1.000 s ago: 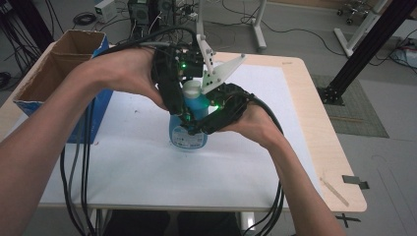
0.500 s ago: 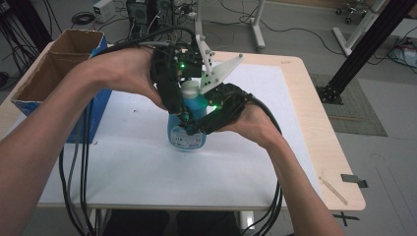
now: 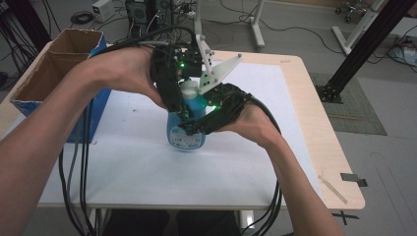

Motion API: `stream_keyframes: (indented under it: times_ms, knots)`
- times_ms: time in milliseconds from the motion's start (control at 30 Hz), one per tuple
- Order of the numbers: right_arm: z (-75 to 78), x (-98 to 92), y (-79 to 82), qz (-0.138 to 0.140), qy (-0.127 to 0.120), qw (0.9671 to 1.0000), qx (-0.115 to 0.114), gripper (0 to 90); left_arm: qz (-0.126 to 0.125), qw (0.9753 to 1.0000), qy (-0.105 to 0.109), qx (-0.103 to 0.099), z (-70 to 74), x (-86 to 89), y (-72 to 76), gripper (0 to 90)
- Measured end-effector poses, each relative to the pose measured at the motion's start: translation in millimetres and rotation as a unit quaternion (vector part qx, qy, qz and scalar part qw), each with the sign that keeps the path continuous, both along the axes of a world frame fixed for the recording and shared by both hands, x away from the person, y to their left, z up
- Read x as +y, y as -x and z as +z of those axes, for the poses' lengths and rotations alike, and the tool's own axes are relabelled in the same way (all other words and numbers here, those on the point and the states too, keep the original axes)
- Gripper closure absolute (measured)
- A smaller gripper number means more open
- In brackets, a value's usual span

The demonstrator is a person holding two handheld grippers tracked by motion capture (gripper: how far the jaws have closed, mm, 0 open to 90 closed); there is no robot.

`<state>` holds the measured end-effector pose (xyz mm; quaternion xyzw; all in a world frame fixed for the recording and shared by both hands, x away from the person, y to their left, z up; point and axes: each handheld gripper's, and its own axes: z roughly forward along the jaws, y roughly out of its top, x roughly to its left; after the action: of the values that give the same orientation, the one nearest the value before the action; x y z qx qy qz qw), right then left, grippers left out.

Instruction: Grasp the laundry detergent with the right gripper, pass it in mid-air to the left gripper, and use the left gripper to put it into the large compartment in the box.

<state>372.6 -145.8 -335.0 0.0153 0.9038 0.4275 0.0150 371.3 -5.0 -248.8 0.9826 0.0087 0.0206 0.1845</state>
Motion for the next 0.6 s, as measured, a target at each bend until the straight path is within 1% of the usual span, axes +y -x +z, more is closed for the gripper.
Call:
stream_keyframes:
  times_ms: [167, 300, 467, 600]
  knots:
    - [-0.4, -0.3, 0.2, -0.001, -0.004, 1.0000, 0.002, 46.3, -0.005, 1.0000, -0.001, -0.006, 0.2, -0.6, 0.5, 37.9]
    - [-1.5, -0.9, -0.2, -0.001, -0.006, 1.0000, 0.004, 46.1, -0.003, 1.0000, -0.002, -0.005, -0.4, -1.3, 0.7, 38.2]
    - [-4.3, -0.7, 0.1, 0.000, -0.008, 0.9999, 0.009, 45.6, -0.004, 0.9999, -0.014, -0.001, -0.9, -3.5, 0.7, 38.2]
    - [-4.3, -2.1, 0.0, 0.001, -0.019, 0.9998, 0.011, 45.3, -0.003, 1.0000, -0.006, -0.001, 1.1, -2.9, 1.0, 38.2]
